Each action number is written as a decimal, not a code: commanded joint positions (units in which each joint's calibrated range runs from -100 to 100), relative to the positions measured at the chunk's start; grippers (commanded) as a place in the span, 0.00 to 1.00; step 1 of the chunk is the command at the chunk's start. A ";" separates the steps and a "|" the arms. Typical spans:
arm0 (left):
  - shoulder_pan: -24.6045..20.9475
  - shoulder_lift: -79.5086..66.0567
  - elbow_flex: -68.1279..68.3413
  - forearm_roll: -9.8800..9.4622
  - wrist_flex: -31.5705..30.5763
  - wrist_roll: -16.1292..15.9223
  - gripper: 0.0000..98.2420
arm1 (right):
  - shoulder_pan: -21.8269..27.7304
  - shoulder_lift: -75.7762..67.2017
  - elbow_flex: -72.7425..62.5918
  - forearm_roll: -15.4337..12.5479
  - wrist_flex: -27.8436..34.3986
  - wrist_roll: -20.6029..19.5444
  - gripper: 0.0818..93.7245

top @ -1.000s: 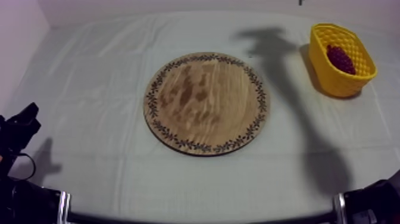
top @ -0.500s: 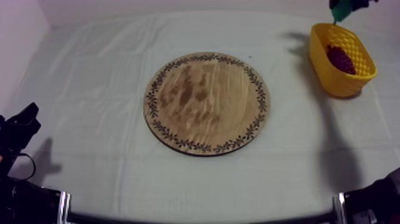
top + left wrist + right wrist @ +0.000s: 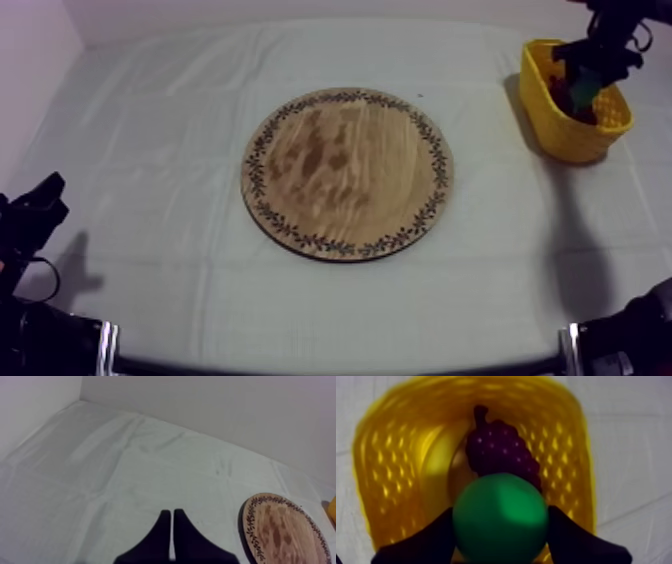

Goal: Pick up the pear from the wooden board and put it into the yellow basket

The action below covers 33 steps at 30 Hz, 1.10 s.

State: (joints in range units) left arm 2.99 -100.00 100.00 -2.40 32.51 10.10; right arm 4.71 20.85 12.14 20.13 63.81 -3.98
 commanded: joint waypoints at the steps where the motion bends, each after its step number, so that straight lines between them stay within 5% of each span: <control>1: 0.01 0.00 0.00 -0.02 -0.01 -0.01 0.00 | 0.26 0.76 0.39 -1.03 -1.42 0.95 0.62; 8: 0.01 0.00 0.00 -0.02 -0.01 -0.01 0.00 | 0.35 1.16 -0.35 -3.09 -4.50 2.26 0.70; 17: 0.01 0.00 0.00 -0.02 -0.01 -0.01 0.00 | -0.61 -8.67 2.18 -2.67 -7.01 3.08 0.66; 24: 0.01 0.00 0.00 -0.02 -0.01 -0.01 0.00 | -1.59 -25.03 14.61 -1.96 -16.32 3.32 0.59; 33: 0.01 0.00 0.00 -0.02 -0.01 -0.01 0.00 | -2.67 -51.14 37.26 -4.48 -30.91 5.91 0.54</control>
State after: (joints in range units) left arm 2.99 -100.00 100.00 -2.40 32.51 10.10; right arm 2.12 -19.20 40.85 16.17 36.13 1.44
